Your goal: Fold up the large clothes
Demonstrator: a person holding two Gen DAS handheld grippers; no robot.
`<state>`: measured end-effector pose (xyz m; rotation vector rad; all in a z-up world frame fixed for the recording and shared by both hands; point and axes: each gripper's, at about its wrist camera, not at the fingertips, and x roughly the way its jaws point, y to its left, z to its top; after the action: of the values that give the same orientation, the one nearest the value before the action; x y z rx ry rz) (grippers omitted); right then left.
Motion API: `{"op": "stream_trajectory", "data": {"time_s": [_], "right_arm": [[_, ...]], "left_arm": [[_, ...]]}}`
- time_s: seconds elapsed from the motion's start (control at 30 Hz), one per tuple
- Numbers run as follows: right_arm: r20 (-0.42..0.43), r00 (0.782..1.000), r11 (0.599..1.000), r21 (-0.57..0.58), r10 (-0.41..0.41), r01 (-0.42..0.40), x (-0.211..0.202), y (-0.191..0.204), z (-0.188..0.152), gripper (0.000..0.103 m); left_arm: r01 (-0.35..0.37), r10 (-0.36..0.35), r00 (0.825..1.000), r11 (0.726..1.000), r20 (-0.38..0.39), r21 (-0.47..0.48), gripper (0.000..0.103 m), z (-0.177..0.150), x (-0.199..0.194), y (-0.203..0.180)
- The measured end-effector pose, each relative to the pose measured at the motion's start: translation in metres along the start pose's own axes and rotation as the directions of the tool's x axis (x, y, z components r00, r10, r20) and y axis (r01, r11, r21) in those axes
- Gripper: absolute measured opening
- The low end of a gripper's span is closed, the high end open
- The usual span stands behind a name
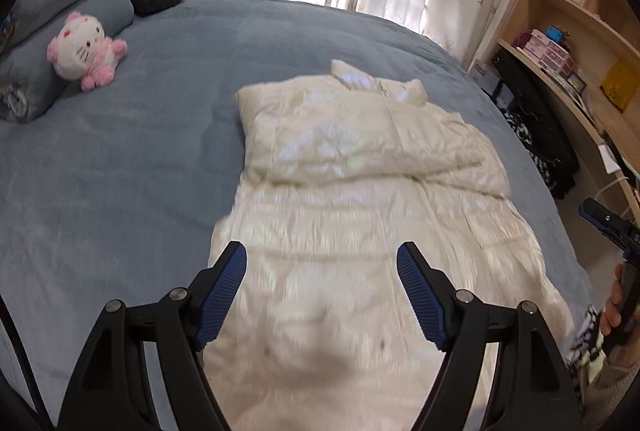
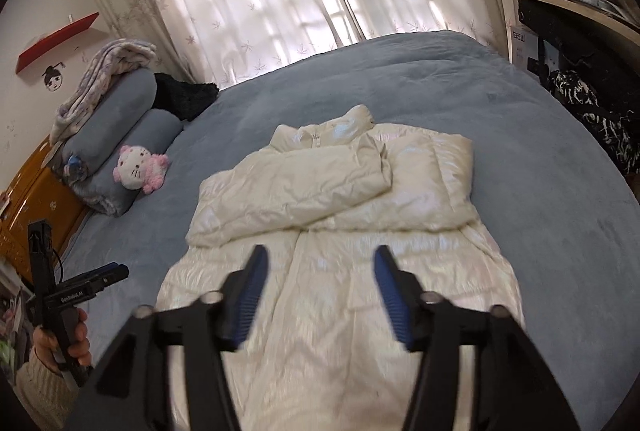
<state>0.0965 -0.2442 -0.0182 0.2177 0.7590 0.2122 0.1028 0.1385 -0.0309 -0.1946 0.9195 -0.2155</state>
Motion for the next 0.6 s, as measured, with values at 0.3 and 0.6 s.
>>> {"op": "stream_trajectory", "data": {"time_s": [0.3,0.6], "right_arm": [[-0.069,0.997,1.000,0.002,-0.031,0.031,-0.011,-0.029,-0.048,0.062],[-0.154,0.977,0.987,0.050,-0.145,0.155,-0.012,-0.087,-0.092,0.062]], "left_arm": [[0.008,-0.017,0.994,0.997,-0.112,-0.076,0.076,-0.066,0.005,0.040],[-0.013,-0.021,0.974,0.989,-0.225,-0.146,0.076,-0.112,0.033,0.074]]}}
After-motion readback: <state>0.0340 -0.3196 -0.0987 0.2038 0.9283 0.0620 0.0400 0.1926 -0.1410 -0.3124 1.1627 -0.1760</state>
